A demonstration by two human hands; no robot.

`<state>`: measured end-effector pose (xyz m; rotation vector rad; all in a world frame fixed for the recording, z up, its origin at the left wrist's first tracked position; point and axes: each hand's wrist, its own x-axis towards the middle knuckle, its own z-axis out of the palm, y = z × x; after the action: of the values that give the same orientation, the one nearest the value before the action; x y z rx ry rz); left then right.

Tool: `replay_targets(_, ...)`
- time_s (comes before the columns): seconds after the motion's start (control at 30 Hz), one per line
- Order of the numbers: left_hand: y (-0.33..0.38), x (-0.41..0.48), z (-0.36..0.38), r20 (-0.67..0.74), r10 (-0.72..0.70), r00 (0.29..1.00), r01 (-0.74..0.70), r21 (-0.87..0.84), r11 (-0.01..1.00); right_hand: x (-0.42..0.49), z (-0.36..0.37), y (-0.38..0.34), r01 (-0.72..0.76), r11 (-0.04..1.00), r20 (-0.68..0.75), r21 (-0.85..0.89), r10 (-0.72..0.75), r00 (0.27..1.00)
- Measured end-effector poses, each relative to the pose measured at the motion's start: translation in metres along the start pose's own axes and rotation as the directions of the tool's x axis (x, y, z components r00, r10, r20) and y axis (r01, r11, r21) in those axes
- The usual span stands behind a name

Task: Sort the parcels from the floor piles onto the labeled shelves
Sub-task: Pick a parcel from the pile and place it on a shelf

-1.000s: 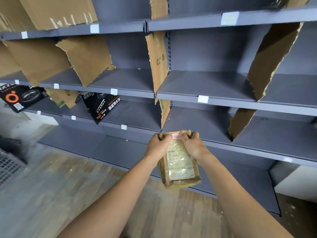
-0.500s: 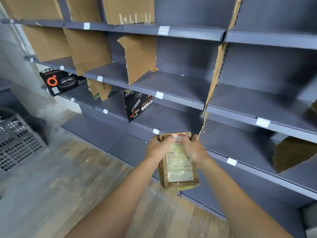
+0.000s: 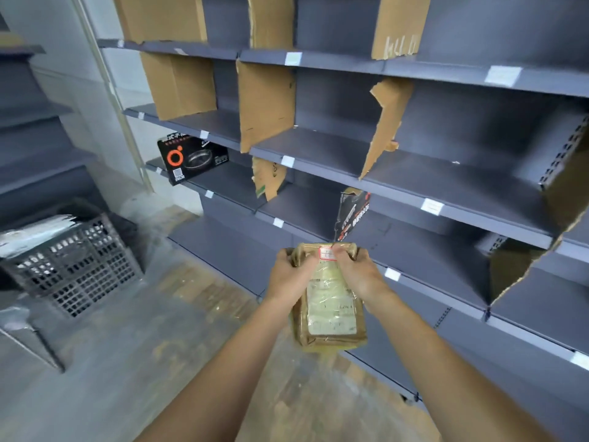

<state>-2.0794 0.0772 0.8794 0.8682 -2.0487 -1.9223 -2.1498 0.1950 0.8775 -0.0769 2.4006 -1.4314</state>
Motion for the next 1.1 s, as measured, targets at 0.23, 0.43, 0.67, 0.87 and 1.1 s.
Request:
replay_targets(0.23, -0.008, 0.059, -0.103, -0.024, -0.036, 0.999, 0.034, -0.088, 0.996, 0.049, 0.101, -0.066, -0.002, 1.0, 0.053, 0.031, 0.001, 0.999)
replay_targets(0.43, -0.012, 0.144, -0.187, -0.085, -0.017, 0.996, 0.01, -0.085, 0.996, 0.116, 0.205, -0.119, -0.006, 1.0, 0.171, -0.017, 0.008, 0.985)
replay_targets(0.67, -0.005, 0.281, -0.271, -0.114, -0.023, 0.993, 0.021, -0.023, 1.0, 0.223, 0.311, -0.187, -0.032, 0.999, 0.314, 0.012, 0.027, 0.949)
replay_targets(0.87, 0.005, 0.385, -0.332, -0.192, -0.062, 0.979, 0.049, -0.071, 0.996, 0.294, 0.381, -0.251, -0.01, 1.0, 0.375, 0.006, 0.007, 0.927)
replay_targets(1.1, 0.004, 0.481, -0.409, -0.176, -0.134, 0.975, 0.114, -0.12, 0.986, 0.352, 0.464, -0.304, 0.016, 0.999, 0.379, -0.049, 0.004, 0.925)
